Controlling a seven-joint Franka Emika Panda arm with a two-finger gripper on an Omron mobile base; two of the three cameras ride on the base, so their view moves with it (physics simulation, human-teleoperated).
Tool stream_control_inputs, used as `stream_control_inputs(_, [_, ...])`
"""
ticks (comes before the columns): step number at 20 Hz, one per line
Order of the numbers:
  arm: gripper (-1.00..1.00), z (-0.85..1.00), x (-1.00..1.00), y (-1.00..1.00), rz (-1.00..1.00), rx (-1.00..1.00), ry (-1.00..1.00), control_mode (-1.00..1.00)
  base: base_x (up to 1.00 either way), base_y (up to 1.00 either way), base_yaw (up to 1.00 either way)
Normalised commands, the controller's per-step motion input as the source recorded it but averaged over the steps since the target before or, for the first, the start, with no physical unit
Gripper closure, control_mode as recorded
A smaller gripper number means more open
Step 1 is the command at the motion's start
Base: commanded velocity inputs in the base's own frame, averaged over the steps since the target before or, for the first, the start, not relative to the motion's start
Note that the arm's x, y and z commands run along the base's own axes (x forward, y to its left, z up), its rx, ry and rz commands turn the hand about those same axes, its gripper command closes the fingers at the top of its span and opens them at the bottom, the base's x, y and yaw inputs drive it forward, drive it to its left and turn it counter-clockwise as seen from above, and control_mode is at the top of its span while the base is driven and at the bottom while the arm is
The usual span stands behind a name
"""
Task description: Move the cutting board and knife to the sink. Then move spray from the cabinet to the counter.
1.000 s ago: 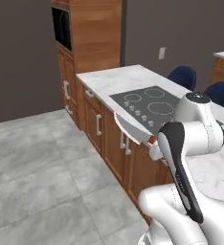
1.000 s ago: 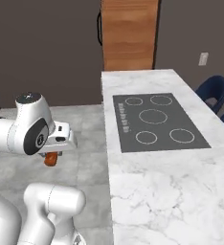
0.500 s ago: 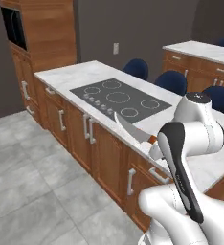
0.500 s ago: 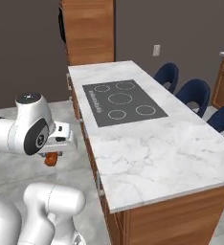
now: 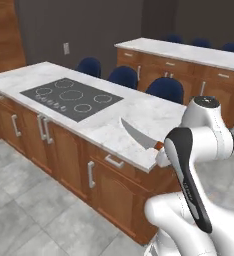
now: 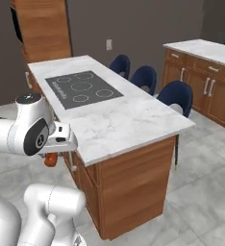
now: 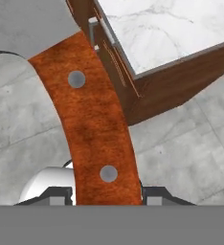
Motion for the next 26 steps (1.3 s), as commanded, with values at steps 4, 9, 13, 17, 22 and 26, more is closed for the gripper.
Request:
stream_control_inputs(4, [1.00,0.00,0.00,0.00,0.00,0.00,0.00,1.00,-0.68,-0.31,-0.44])
stream_control_inputs(9, [1.00,0.00,0.00,0.00,0.00,0.00,0.00,1.00,-0.53,-0.37,-0.48])
stream_control_inputs(13, [1.00,0.00,0.00,0.00,0.00,0.00,0.00,1.00,-0.44,-0.31,-0.50])
stream_control_inputs(17, [1.00,0.00,0.00,0.00,0.00,0.00,0.00,1.00,-0.29,-0.20,-0.55])
stream_control_inputs(22, [1.00,0.00,0.00,0.00,0.00,0.00,0.00,1.00,-0.32,-0.20,-0.55])
stream_control_inputs(26, [1.00,0.00,0.00,0.00,0.00,0.00,0.00,1.00,-0.34,-0.23,-0.54])
